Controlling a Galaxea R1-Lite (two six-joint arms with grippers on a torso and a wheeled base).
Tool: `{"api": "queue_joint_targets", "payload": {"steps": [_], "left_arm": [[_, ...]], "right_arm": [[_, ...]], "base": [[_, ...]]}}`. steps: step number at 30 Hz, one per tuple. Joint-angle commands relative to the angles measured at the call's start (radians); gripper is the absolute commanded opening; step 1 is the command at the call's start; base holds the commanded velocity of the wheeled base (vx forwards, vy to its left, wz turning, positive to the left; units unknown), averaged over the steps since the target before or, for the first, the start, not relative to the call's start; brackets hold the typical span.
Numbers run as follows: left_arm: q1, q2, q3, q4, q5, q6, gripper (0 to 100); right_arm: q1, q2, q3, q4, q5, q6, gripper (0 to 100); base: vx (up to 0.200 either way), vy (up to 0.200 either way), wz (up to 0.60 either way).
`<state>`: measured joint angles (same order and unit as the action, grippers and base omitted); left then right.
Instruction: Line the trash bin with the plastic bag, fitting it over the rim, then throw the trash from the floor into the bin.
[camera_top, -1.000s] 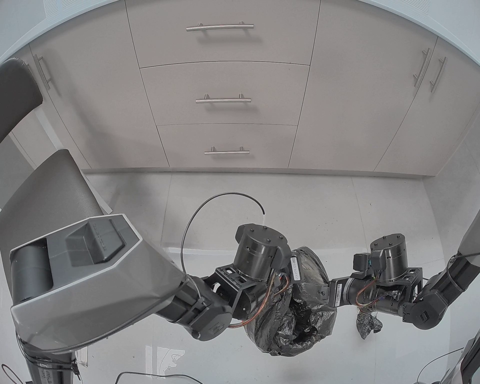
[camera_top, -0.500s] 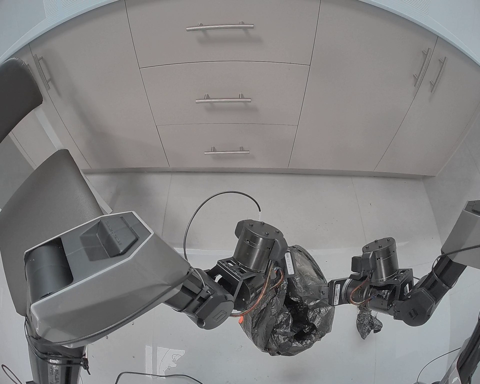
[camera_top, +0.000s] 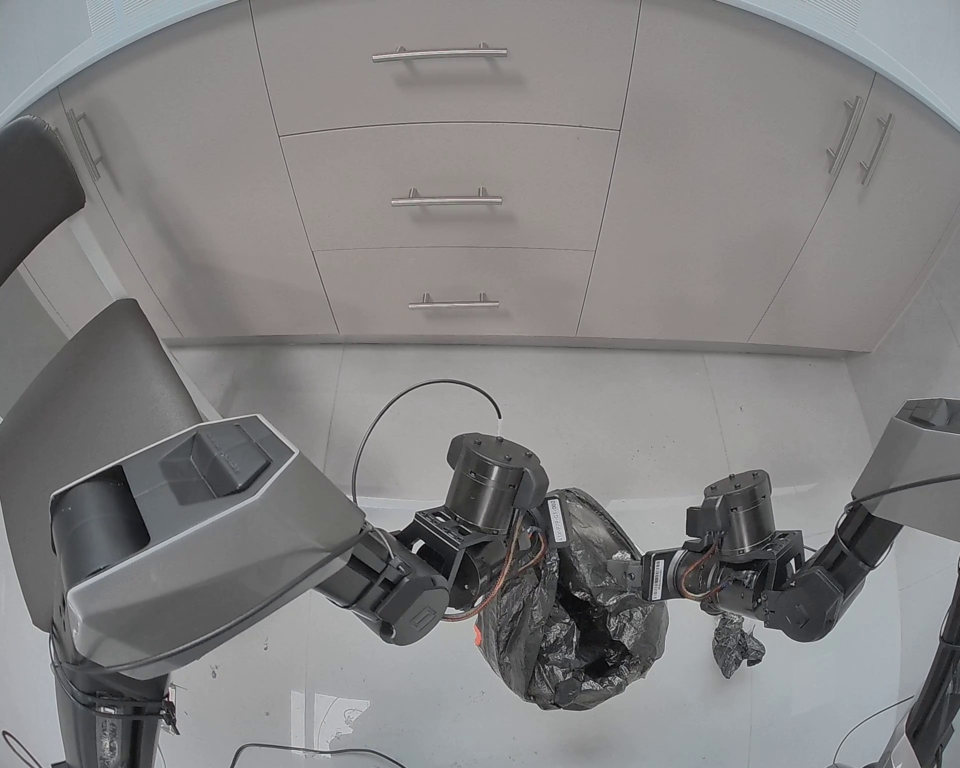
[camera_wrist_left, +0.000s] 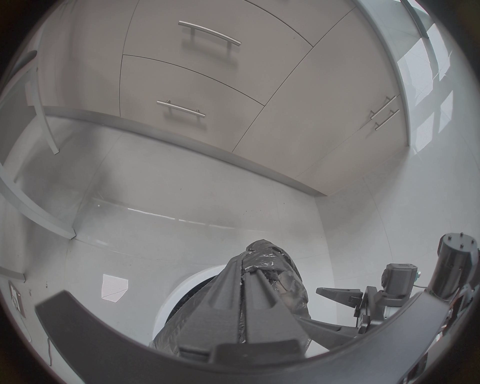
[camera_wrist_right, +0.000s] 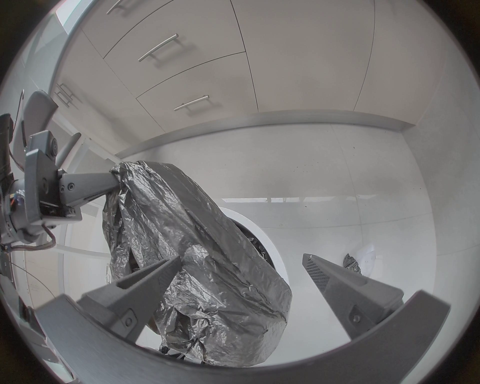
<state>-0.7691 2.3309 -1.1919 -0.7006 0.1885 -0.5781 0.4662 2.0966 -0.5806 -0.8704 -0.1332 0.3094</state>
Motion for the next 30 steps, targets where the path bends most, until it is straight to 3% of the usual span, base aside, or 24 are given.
{"api": "queue_joint_targets", "payload": {"steps": [1, 6, 14, 21, 30], "left_arm": [[0.005, 0.001, -0.002, 0.000, 0.000, 0.000, 0], [0.005, 0.002, 0.005, -0.003, -0.041, 0.009, 0], [0.034, 0.050, 0.006, -0.048, -0.103, 0.107, 0], [0.064, 0.085, 0.008, -0.051, -0.106, 0.199, 0], [0.071, 0.077, 0.005, -0.036, -0.107, 0.207, 0]], "right_arm": [[-0.011, 0.065, -0.036, 0.001, -0.003, -0.007, 100], [-0.058, 0.129, -0.096, 0.001, -0.013, -0.004, 100], [-0.093, 0.172, -0.162, -0.001, -0.013, -0.003, 100], [-0.112, 0.177, -0.209, -0.001, -0.011, 0.002, 100], [-0.118, 0.160, -0.231, -0.002, -0.003, 0.002, 100]], "base": [[0.000, 0.000, 0.00], [0.000, 0.000, 0.00], [0.000, 0.000, 0.00], [0.000, 0.000, 0.00], [0.000, 0.000, 0.00]]}}
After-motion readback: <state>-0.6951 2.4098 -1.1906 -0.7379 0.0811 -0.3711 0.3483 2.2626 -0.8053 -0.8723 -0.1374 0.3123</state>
